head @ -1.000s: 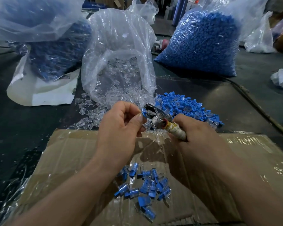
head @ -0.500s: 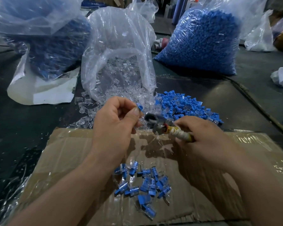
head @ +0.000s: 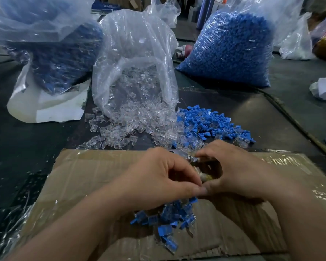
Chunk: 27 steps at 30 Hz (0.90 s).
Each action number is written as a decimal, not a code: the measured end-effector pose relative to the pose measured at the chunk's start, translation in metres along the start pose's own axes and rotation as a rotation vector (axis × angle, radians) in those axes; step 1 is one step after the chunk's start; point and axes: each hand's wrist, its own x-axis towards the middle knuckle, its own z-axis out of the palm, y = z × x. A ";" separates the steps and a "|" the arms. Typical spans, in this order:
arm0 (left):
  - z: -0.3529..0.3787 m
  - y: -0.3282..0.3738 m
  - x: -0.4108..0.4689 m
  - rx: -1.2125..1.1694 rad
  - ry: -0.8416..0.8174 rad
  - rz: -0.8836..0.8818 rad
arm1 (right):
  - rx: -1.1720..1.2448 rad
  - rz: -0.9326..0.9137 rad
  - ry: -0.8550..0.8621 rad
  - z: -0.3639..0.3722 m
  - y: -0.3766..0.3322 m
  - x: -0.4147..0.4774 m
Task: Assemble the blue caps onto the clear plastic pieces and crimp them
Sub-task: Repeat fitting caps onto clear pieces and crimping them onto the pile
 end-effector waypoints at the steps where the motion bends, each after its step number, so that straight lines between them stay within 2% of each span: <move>1: 0.001 0.001 0.000 -0.023 0.007 -0.005 | 0.007 0.001 0.005 -0.001 0.000 -0.001; 3: 0.001 0.000 0.000 -0.051 0.101 -0.019 | 0.062 0.016 0.034 -0.004 -0.001 0.000; 6: -0.004 -0.006 0.005 -0.001 0.441 -0.079 | 0.151 0.051 0.115 -0.006 -0.002 0.000; 8: -0.010 -0.013 0.008 0.165 0.653 -0.118 | 0.184 0.076 0.161 -0.006 -0.002 0.000; 9: -0.013 -0.017 0.009 0.271 0.706 -0.137 | 0.203 0.081 0.181 -0.007 -0.001 0.000; 12: -0.022 -0.029 0.012 0.575 0.726 -0.265 | 0.257 0.095 0.247 -0.009 0.002 0.000; 17: -0.033 -0.042 0.013 0.736 0.699 -0.438 | 0.323 0.136 0.503 -0.009 0.005 0.000; 20: -0.032 -0.041 0.015 0.819 0.660 -0.485 | 0.359 0.195 0.643 -0.010 0.009 0.001; 22: -0.032 -0.042 0.015 0.823 0.668 -0.463 | 0.388 0.222 0.706 -0.010 0.011 0.001; 24: -0.030 -0.042 0.015 0.782 0.697 -0.368 | 0.413 0.240 0.744 -0.010 0.013 0.002; 27: -0.021 -0.035 0.014 0.554 0.768 -0.195 | 0.414 0.277 0.768 -0.010 0.018 0.005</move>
